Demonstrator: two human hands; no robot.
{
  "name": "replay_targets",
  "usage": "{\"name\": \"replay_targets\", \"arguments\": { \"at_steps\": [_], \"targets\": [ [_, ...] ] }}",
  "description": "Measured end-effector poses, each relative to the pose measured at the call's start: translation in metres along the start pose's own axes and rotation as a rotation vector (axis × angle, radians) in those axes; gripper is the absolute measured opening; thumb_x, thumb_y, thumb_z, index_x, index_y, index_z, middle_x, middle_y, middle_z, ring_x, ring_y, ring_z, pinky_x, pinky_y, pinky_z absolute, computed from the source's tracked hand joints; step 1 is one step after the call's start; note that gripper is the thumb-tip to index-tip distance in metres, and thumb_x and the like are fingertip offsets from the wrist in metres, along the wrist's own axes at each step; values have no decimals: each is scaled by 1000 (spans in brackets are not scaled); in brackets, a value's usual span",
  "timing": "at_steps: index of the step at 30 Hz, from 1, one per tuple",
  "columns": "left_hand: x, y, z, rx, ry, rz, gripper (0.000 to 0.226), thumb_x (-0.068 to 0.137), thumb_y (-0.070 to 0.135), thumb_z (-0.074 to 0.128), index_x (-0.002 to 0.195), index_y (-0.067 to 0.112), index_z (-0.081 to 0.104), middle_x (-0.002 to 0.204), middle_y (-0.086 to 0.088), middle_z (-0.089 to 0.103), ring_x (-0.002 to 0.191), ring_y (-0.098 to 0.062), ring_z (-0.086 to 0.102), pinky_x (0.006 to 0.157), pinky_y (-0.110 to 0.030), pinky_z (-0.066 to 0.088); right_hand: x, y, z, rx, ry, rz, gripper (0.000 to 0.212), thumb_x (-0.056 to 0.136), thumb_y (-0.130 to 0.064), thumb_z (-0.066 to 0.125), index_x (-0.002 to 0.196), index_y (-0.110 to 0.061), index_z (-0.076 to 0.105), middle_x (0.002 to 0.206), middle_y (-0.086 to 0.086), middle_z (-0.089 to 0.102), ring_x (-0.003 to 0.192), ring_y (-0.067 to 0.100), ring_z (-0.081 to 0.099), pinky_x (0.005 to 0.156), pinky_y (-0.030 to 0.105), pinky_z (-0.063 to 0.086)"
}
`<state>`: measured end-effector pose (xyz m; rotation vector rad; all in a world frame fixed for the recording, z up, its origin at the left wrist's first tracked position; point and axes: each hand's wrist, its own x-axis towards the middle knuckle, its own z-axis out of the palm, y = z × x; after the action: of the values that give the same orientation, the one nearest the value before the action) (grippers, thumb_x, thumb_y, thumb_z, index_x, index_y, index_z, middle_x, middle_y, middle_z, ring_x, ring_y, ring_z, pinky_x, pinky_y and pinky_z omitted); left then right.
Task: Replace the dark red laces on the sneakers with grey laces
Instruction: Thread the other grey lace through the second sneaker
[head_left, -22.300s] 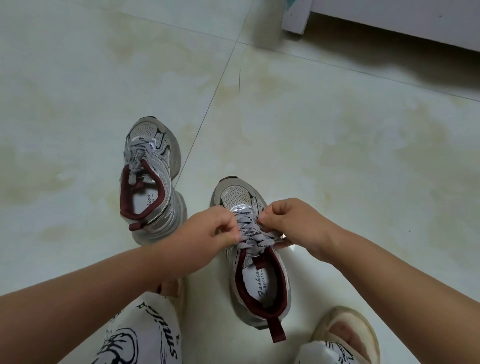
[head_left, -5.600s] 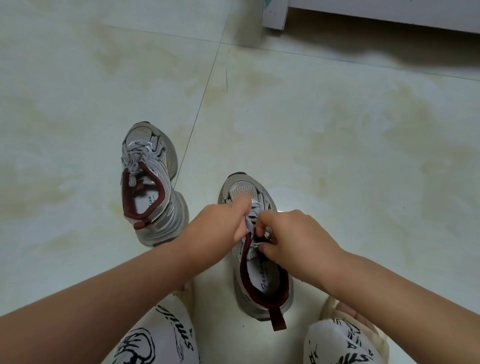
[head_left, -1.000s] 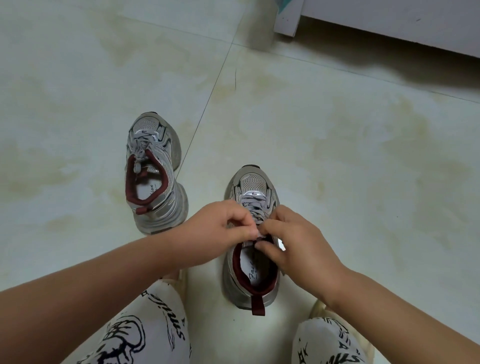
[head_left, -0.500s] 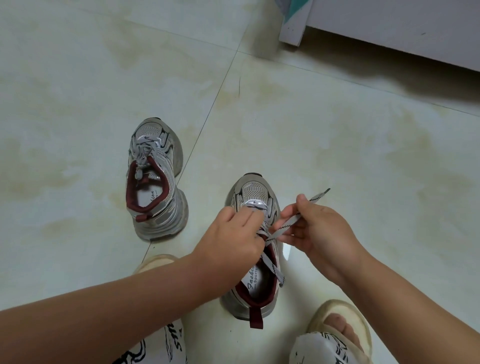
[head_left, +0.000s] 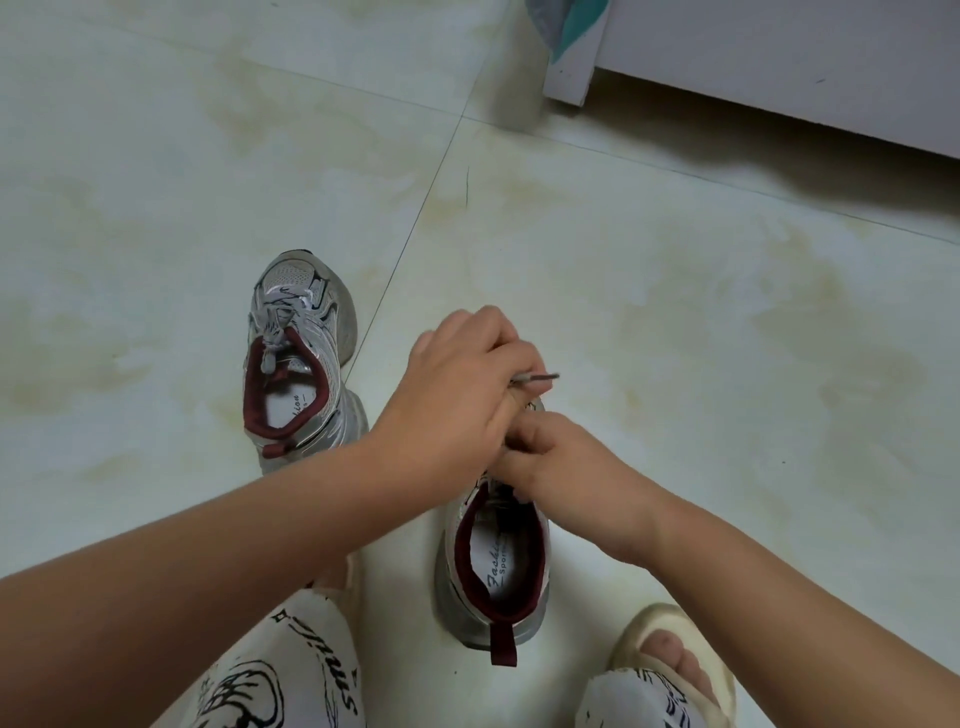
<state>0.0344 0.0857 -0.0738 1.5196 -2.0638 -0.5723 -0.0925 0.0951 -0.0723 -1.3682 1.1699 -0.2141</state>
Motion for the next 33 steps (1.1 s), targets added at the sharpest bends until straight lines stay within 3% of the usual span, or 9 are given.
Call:
{"name": "replay_targets", "arguments": {
  "at_steps": [5,9,14,19,22,25,28,31,33],
  "targets": [
    [9,6,0,-214,-292,-239,27,95,34,43,85,15,59,68,12,53,70,-4,52,68,-27,37,-8,-7,0,74,43,26,51,93,-14,44,43,-22,48,48,-7,35,46,6,29,46,16,27],
    [-3,4,-3,-410,-345,-320,22,91,26,52,70,28,49,53,10,51,49,1,47,56,-18,38,-13,-6,-6,327,113,138,47,93,-20,41,50,-22,60,52,1,50,52,14,43,58,20,40],
    [-15,-1,1,-181,-295,-260,10,81,26,67,81,23,57,79,11,54,80,-10,52,75,-24,40,-10,-2,-12,461,112,219,34,96,-18,39,68,-7,56,55,8,53,48,18,44,57,25,41],
    [-19,4,5,-128,-147,-202,11,80,19,67,72,20,60,70,15,46,70,-1,45,64,-8,32,-10,-1,-11,439,112,221,34,98,-19,43,74,-3,61,60,9,60,47,15,53,55,19,49],
    [-26,9,10,-207,-103,-312,27,84,19,64,64,29,48,61,14,55,62,1,51,59,-13,36,-9,3,-10,537,205,233,15,92,-15,56,87,-1,59,57,7,61,43,14,54,53,21,50],
    [-28,16,7,-187,-58,-300,12,85,19,62,80,29,57,76,8,63,73,-9,56,68,-22,41,-11,4,-9,590,216,238,11,91,-8,56,81,-3,58,56,8,61,41,13,54,50,19,50],
    [-23,19,2,-17,-174,-158,22,94,21,47,104,18,66,94,-1,68,91,-18,60,76,-22,37,-14,4,-10,450,175,199,20,91,-1,50,75,0,61,62,11,61,46,15,52,56,19,50],
    [-21,14,2,224,-241,35,26,89,18,43,90,10,68,84,-7,63,84,-29,61,70,-33,42,-15,-1,-13,374,170,180,8,85,4,48,85,-3,53,66,13,59,54,19,51,66,27,47],
    [-16,9,1,279,-361,-81,17,92,16,47,90,11,63,85,-4,60,85,-26,58,72,-34,43,-15,-1,-13,305,198,146,16,80,5,52,88,-9,47,73,14,59,61,22,52,69,28,44]
  ]
}}
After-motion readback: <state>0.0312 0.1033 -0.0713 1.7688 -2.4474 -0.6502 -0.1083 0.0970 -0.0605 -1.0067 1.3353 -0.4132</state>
